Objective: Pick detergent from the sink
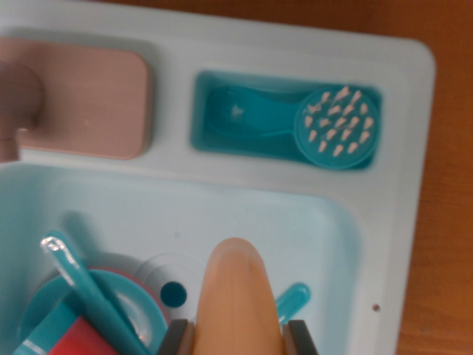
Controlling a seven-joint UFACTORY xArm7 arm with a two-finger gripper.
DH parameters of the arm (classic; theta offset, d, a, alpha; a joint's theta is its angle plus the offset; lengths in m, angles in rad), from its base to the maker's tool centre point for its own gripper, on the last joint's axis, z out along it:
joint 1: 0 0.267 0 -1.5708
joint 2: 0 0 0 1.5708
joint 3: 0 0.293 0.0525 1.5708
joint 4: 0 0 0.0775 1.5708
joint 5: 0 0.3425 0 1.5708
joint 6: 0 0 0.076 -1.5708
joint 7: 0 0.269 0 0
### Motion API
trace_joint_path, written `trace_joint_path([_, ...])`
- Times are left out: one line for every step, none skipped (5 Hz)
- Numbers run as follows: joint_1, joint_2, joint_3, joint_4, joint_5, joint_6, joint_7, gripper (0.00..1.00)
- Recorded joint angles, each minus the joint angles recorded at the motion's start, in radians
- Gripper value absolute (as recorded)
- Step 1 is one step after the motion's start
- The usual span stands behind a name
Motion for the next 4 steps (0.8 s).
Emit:
trace_joint_path([0.0003,-0.011,0.0,0.036,-0.0016,0.047,0.001,1.0])
trace_joint_path([0.0003,-0.011,0.0,0.036,-0.0016,0.047,0.001,1.0])
trace_joint_path([0.0005,-0.022,-0.001,0.073,-0.0032,0.095,0.002,1.0])
trace_joint_path([0.0005,-0.022,-0.001,0.073,-0.0032,0.095,0.002,1.0])
